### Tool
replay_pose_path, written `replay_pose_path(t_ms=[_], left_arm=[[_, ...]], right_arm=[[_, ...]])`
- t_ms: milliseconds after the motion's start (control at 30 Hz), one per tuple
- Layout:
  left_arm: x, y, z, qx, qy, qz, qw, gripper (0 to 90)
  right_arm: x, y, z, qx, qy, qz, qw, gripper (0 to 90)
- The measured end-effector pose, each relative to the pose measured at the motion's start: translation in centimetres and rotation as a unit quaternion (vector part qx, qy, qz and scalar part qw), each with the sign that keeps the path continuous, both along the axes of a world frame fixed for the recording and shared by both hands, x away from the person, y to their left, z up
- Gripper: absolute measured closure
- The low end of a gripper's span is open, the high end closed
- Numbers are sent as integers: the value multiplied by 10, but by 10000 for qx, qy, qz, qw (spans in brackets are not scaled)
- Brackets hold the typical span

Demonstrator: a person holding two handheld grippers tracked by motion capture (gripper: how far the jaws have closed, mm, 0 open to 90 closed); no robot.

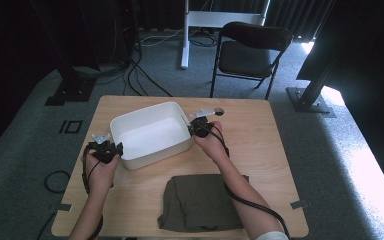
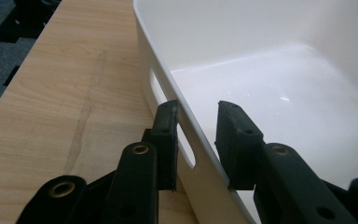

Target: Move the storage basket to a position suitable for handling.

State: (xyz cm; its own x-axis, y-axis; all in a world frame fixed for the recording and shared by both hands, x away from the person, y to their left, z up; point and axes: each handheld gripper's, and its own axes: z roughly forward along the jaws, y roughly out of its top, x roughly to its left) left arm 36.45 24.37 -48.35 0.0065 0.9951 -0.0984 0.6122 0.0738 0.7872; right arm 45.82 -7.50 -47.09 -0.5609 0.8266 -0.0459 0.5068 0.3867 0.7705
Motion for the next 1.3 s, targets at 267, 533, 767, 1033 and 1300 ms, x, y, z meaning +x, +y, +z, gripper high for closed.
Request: replay_pose_path(t_ms=[267, 533, 767, 1033, 1300], left_arm=[[14, -12, -2, 322, 7, -229, 9992, 736], [25, -25, -6, 283, 105, -344, 9990, 756], [33, -48, -6, 336, 80, -533, 9980, 763], [39, -74, -7, 263, 75, -717, 9970, 765], [45, -96, -7, 237, 53, -845, 9961, 765]], right_arm=[[-15, -14, 3, -36, 26, -147, 9999, 818], [-27, -31, 3, 116, 87, -328, 9994, 813], [-34, -51, 3, 200, 134, -607, 9979, 819], [-38, -82, 3, 241, 173, -857, 9959, 826], [-41, -106, 3, 314, 217, -1061, 9936, 830]])
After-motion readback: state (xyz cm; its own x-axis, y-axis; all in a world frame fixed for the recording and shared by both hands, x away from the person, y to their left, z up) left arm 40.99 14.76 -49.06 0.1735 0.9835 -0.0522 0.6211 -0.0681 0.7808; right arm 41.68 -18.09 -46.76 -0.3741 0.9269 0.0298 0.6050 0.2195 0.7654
